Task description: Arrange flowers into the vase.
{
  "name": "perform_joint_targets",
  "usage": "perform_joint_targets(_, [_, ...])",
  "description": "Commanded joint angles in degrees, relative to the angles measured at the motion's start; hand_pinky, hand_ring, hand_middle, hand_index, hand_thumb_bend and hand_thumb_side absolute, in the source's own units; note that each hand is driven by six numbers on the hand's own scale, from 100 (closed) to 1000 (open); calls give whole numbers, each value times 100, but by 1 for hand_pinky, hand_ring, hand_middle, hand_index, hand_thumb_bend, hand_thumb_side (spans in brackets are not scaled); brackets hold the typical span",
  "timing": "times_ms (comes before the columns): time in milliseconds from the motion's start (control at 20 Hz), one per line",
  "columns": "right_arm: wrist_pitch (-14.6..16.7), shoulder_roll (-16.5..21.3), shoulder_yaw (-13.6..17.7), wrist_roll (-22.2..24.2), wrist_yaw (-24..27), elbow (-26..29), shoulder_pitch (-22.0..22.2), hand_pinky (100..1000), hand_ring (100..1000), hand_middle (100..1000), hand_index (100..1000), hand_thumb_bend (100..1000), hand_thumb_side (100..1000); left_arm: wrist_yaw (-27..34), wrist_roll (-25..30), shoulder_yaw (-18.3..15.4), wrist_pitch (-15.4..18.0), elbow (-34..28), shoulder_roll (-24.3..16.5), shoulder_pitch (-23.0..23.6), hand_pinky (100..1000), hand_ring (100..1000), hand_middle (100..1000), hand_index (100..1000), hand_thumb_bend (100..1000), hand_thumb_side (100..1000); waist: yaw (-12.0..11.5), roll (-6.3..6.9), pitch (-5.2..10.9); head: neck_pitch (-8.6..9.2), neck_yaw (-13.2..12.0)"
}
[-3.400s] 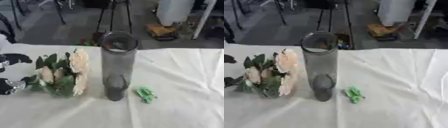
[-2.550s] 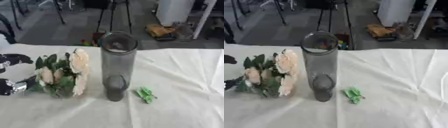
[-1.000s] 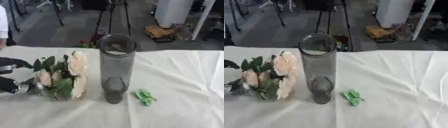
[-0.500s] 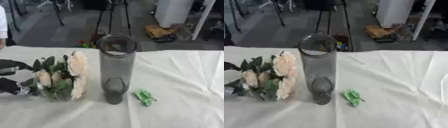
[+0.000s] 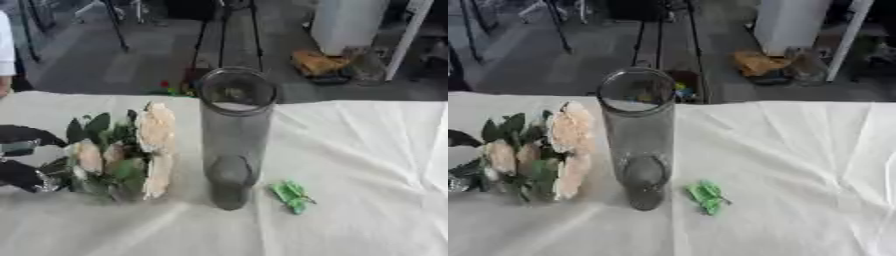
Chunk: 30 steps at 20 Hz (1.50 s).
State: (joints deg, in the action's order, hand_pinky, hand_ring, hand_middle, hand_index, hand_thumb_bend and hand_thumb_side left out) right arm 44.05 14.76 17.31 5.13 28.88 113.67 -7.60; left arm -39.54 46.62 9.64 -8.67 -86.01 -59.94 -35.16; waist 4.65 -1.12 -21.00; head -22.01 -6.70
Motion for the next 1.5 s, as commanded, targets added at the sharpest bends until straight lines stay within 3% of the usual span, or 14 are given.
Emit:
perform_joint_targets(50, [4,49,21,39,51,92,-35,741,688,499,861,100,823,-54,-72,-64,-6,68,-114,-110,905,999,970,1000,396,719,6,12,79,82,-24])
perform_joint_targets(450, [13,24,5,97,56,92,-42,741,689,498,862,100,822,-130,-198,-67,-105,350,-2,-218,912,1000,987,1000,381,732,47,0,37,133,-80])
perform_joint_targets(1500, [49,-59,0,221,45,92,-32,748,695,494,865,100,823,-560,-300,23,72,968,229,-405,878,977,952,1000,418,718,161,-33,-77,257,-231])
